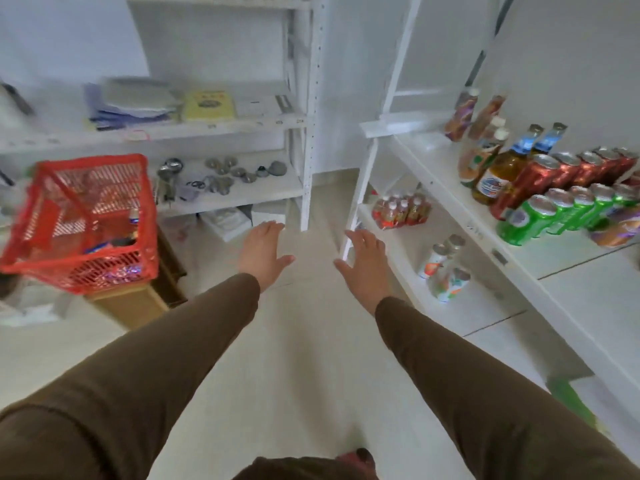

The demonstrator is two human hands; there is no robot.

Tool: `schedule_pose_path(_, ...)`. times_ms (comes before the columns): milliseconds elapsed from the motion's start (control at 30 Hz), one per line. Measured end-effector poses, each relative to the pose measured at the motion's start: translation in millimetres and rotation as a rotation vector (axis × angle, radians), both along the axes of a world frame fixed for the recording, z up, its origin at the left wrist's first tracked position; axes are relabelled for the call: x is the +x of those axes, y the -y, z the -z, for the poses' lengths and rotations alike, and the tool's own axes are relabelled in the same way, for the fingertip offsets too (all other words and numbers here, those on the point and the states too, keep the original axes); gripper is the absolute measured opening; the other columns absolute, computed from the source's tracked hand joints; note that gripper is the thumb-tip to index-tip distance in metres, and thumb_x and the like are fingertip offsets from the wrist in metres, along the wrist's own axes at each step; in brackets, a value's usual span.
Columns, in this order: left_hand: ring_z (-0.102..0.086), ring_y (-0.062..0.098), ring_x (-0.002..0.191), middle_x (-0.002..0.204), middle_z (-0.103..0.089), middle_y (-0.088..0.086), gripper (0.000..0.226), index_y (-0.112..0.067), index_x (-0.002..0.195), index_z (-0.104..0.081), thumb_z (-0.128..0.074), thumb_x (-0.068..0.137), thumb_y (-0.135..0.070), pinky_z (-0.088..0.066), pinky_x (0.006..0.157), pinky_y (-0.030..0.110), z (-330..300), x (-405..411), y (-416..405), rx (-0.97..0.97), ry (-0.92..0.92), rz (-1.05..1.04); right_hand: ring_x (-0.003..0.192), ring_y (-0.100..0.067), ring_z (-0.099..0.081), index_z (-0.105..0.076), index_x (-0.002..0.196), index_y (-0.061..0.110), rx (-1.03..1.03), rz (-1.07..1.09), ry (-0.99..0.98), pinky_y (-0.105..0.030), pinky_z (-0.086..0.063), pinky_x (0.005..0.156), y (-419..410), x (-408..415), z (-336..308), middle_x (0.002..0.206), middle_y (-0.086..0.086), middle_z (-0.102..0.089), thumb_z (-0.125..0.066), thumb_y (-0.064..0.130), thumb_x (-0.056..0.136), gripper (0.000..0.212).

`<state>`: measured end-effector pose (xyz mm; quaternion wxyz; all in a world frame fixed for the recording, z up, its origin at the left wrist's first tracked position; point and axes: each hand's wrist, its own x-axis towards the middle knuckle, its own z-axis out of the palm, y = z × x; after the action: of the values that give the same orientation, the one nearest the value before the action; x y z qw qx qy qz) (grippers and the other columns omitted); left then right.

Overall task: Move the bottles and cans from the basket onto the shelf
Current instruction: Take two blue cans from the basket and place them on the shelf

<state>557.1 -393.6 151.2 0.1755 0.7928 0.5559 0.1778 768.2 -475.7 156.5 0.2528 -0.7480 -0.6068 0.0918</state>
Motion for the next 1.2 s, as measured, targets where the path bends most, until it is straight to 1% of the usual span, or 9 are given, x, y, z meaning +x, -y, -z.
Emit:
schedule_pose_path(167, -0.039, 0.031, 0.139, 0.151, -0.044, 0.009, 0.073, -0.015, 0.148, -0.043, -0.074, 0.085, -0.036, -0.025, 0.118, 0.047, 11, -116, -40, -0.002, -0.053, -0.172, 0.142, -0.025, -0.027, -0.04, 0.149, 0.023, -0.05, -0.218, -0.002, -0.04, -0.028, 0.115, -78, -107, 12, 0.157, -0.003, -0.034, -0.068, 0.033, 0.091, 0.064)
schedule_pose_path(400, -0.039, 0.03, 0.138, 0.151, -0.044, 0.009, 0.074, -0.015, 0.147, -0.043, -0.077, 0.084, -0.033, -0.031, 0.116, 0.044, 39, -222, -115, -0.095, -0.064, -0.346, 0.141, -0.027, -0.028, -0.041, 0.148, 0.021, -0.125, -0.402, -0.008, -0.039, -0.031, 0.113, -201, -218, 42, 0.157, -0.004, -0.034, -0.068, 0.029, 0.089, 0.065)
schedule_pose_path(600, -0.04, 0.028, 0.138, 0.151, -0.044, 0.005, 0.075, -0.019, 0.148, -0.042, -0.077, 0.083, -0.036, -0.035, 0.115, 0.046, 55, -310, -173, -0.193, -0.012, -0.523, 0.142, -0.026, -0.031, -0.042, 0.148, 0.016, -0.21, -0.514, -0.147, -0.039, -0.029, 0.117, -302, -309, 57, 0.154, -0.007, -0.037, -0.066, 0.028, 0.092, 0.062)
schedule_pose_path(767, -0.044, 0.027, 0.132, 0.145, -0.048, 0.005, 0.072, -0.019, 0.145, -0.045, -0.077, 0.083, -0.035, -0.038, 0.11, 0.042, 78, -385, -208, -0.232, 0.008, -0.635, 0.137, -0.017, -0.037, -0.044, 0.146, 0.016, -0.288, -0.528, -0.347, -0.023, -0.029, 0.109, -352, -389, 72, 0.148, -0.005, -0.042, -0.067, 0.024, 0.093, 0.059)
schedule_pose_path(800, -0.044, 0.027, 0.132, 0.146, -0.048, 0.005, 0.071, -0.02, 0.145, -0.045, -0.077, 0.084, -0.036, -0.038, 0.11, 0.042, 83, -398, -217, -0.245, 0.009, -0.649, 0.136, -0.016, -0.039, -0.044, 0.146, 0.016, -0.302, -0.528, -0.373, -0.023, -0.03, 0.109, -360, -405, 76, 0.147, -0.004, -0.043, -0.066, 0.023, 0.092, 0.058)
schedule_pose_path(900, -0.045, 0.026, 0.133, 0.149, -0.045, 0.004, 0.071, -0.022, 0.147, -0.042, -0.074, 0.086, -0.04, -0.039, 0.109, 0.041, 98, -436, -249, -0.282, -0.004, -0.649, 0.136, -0.018, -0.042, -0.039, 0.149, 0.017, -0.356, -0.506, -0.424, -0.036, -0.037, 0.113, -386, -448, 87, 0.148, -0.004, -0.043, -0.065, 0.023, 0.094, 0.061)
schedule_pose_path(1033, -0.042, 0.027, 0.135, 0.15, -0.043, 0.007, 0.071, -0.018, 0.148, -0.04, -0.073, 0.088, -0.036, -0.036, 0.11, 0.04, 117, -483, -296, -0.313, 0.031, -0.543, 0.138, -0.019, -0.041, -0.037, 0.151, 0.018, -0.399, -0.437, -0.432, -0.031, -0.031, 0.115, -428, -493, 101, 0.15, -0.003, -0.041, -0.064, 0.021, 0.095, 0.062)
schedule_pose_path(1100, -0.04, 0.028, 0.137, 0.152, -0.042, 0.008, 0.071, -0.018, 0.148, -0.04, -0.074, 0.087, -0.032, -0.035, 0.112, 0.04, 128, -505, -318, -0.347, 0.063, -0.494, 0.141, -0.021, -0.036, -0.036, 0.152, 0.017, -0.421, -0.392, -0.408, -0.037, -0.028, 0.119, -449, -512, 111, 0.153, -0.005, -0.039, -0.064, 0.022, 0.095, 0.064)
schedule_pose_path(1200, -0.036, 0.028, 0.142, 0.155, -0.038, 0.008, 0.072, -0.019, 0.15, -0.039, -0.073, 0.088, -0.031, -0.032, 0.116, 0.041, 148, -533, -342, -0.419, 0.069, -0.436, 0.141, -0.023, -0.037, -0.036, 0.152, 0.018, -0.466, -0.309, -0.392, -0.044, -0.031, 0.117, -471, -539, 129, 0.154, -0.005, -0.04, -0.066, 0.022, 0.094, 0.066)
